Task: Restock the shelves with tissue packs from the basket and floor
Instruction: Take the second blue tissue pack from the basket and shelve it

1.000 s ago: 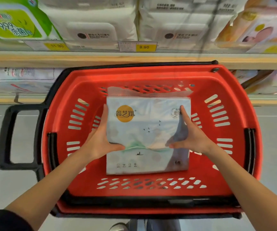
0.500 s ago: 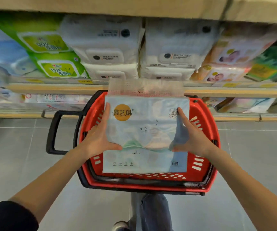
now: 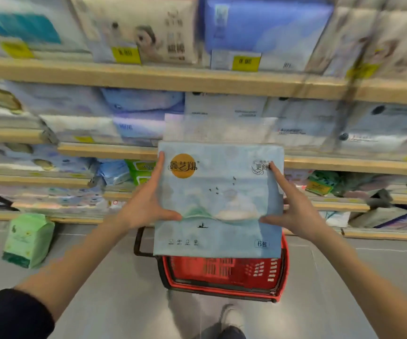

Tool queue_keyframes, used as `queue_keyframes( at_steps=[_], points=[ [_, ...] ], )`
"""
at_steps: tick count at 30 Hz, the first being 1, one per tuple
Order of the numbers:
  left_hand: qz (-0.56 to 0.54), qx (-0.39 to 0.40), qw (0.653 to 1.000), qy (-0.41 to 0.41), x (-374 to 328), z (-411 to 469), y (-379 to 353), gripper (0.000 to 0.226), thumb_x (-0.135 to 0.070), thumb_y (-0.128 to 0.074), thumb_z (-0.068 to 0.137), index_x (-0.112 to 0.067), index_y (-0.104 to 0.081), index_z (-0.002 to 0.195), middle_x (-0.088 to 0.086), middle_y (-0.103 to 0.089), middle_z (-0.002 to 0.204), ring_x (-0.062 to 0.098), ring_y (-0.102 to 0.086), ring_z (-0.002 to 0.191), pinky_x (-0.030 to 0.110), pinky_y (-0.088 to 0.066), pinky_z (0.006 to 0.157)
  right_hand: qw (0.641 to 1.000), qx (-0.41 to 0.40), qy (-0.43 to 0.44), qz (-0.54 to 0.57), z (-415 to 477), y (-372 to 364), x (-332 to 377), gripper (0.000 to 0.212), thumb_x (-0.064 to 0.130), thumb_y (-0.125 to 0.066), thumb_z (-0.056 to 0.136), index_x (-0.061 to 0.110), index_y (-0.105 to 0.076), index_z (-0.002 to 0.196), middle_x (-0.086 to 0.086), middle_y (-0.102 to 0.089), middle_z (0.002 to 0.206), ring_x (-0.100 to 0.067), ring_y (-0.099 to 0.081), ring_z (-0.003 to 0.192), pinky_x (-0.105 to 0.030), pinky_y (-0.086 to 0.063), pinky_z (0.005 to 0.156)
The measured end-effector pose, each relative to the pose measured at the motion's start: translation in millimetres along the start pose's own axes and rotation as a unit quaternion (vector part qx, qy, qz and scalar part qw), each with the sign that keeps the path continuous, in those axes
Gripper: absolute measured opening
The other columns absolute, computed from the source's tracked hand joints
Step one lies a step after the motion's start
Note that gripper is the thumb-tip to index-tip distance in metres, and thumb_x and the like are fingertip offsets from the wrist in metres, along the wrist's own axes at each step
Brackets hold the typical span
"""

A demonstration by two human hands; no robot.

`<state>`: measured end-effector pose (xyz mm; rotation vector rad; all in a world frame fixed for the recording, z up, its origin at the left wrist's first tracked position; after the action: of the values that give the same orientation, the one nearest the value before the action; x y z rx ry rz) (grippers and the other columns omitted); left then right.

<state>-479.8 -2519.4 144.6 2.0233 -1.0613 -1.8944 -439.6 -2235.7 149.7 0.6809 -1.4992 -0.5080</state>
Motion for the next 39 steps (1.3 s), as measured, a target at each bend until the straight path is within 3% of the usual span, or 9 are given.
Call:
queue_keyframes(
  at_steps=[2, 6, 10, 18, 20, 24, 29, 34, 39],
  points=[
    [0.026, -0.022, 0.999, -0.019, -35.2, -17.0, 36.7, 0.139, -0.03, -0.088, 0.056, -0.049, 0.022, 0.139, -0.012, -0.027, 0.148, 0.019, -0.044, 0.128, 0.036, -0.043, 0.102, 1.0, -0.012, 0.017, -0.004, -3.6, 24.1, 40.6, 0.119, 0.024, -0.085, 0.062, 0.051, -0.001, 0.142, 0.011, -0.039, 0.135, -0.02, -0.047, 0.111, -0.031, -0.047, 0.078],
    [0.06, -0.064, 0.995, -0.055, -103.4, -53.2, 107.7, 0.138, -0.056, -0.083, 0.044, -0.063, 0.025, 0.129, -0.001, -0.038, 0.146, 0.032, -0.052, 0.12, 0.052, -0.049, 0.091, 0.997, -0.048, 0.054, -0.005, -10.4, 74.1, 123.2, 0.121, 0.022, -0.087, 0.059, 0.049, -0.004, 0.143, -0.003, -0.046, 0.131, -0.03, -0.048, 0.11, -0.046, -0.049, 0.086],
    [0.092, -0.117, 0.983, -0.11, -177.6, -92.5, 177.6, 0.137, -0.041, -0.086, 0.052, -0.055, 0.024, 0.133, -0.005, -0.015, 0.156, 0.028, -0.038, 0.135, 0.046, -0.043, 0.101, 0.991, -0.083, 0.104, -0.023, -23.2, 124.0, 212.4, 0.12, 0.021, -0.086, 0.06, 0.05, -0.003, 0.142, 0.007, -0.044, 0.135, -0.032, -0.046, 0.116, -0.047, -0.047, 0.09],
    [0.114, -0.223, 0.95, -0.188, -302.4, -171.2, 302.4, 0.137, -0.025, -0.087, 0.058, -0.043, 0.021, 0.141, 0.01, -0.041, 0.145, 0.031, -0.052, 0.122, 0.038, -0.046, 0.091, 0.963, -0.167, 0.2, -0.065, -51.5, 222.8, 382.2, 0.121, 0.015, -0.085, 0.06, 0.033, -0.004, 0.148, -0.001, -0.038, 0.146, -0.029, -0.043, 0.126, -0.04, -0.04, 0.101],
    [0.112, -0.24, 0.941, -0.209, -328.3, -186.0, 326.1, 0.139, -0.024, -0.087, 0.057, -0.045, 0.022, 0.14, 0.007, -0.04, 0.146, 0.027, -0.05, 0.124, 0.037, -0.045, 0.094, 0.955, -0.184, 0.22, -0.071, -57.7, 243.5, 415.2, 0.12, 0.016, -0.084, 0.061, 0.038, -0.003, 0.147, 0.005, -0.033, 0.15, -0.024, -0.04, 0.129, -0.035, -0.038, 0.102],
    [0.111, -0.259, 0.929, -0.241, -364.6, -203.4, 366.5, 0.138, -0.023, -0.087, 0.058, -0.047, 0.023, 0.138, 0.001, -0.035, 0.149, 0.019, -0.047, 0.124, 0.037, -0.041, 0.1, 0.945, -0.19, 0.26, -0.053, -59.2, 271.0, 467.8, 0.12, 0.018, -0.083, 0.061, 0.049, -0.002, 0.143, 0.002, -0.033, 0.149, -0.025, -0.035, 0.134, -0.046, -0.035, 0.108],
    [0.117, -0.296, 0.909, -0.269, -395.3, -206.7, 416.5, 0.138, -0.016, -0.086, 0.059, -0.039, 0.021, 0.143, -0.011, -0.035, 0.137, 0.013, -0.044, 0.122, 0.031, -0.04, 0.099, 0.926, -0.222, 0.297, -0.069, -42.4, 296.6, 524.1, 0.12, 0.018, -0.085, 0.06, 0.042, -0.004, 0.146, -0.007, -0.037, 0.147, -0.028, -0.034, 0.134, -0.045, -0.034, 0.109],
    [0.145, -0.324, 0.884, -0.306, -437.1, -201.4, 469.5, 0.14, -0.028, -0.085, 0.054, -0.037, 0.023, 0.143, -0.012, -0.029, 0.145, 0.013, -0.04, 0.128, 0.035, -0.039, 0.104, 0.897, -0.277, 0.328, -0.103, -22.8, 331.6, 577.7, 0.121, 0.019, -0.084, 0.061, 0.039, -0.002, 0.147, -0.007, -0.042, 0.144, -0.023, -0.046, 0.118, -0.034, -0.04, 0.097],
    [0.163, -0.354, 0.845, -0.365, -486.4, -198.1, 519.1, 0.139, -0.028, -0.083, 0.056, -0.029, 0.023, 0.145, -0.008, -0.017, 0.155, 0.008, -0.031, 0.135, 0.034, -0.034, 0.11, 0.867, -0.302, 0.38, -0.112, 0.7, 368.1, 633.1, 0.119, 0.016, -0.083, 0.064, 0.037, -0.001, 0.149, -0.002, -0.034, 0.15, -0.005, -0.04, 0.079, -0.029, -0.04, 0.078]
  ],
)
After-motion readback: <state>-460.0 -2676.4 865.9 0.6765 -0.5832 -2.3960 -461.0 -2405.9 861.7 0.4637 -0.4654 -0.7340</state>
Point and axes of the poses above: each hand's wrist, its own z-axis towards the middle knuckle, its own y-axis out of the back of the hand, x = y × z, the point moved 10 cm from there along z, towards the middle knuckle
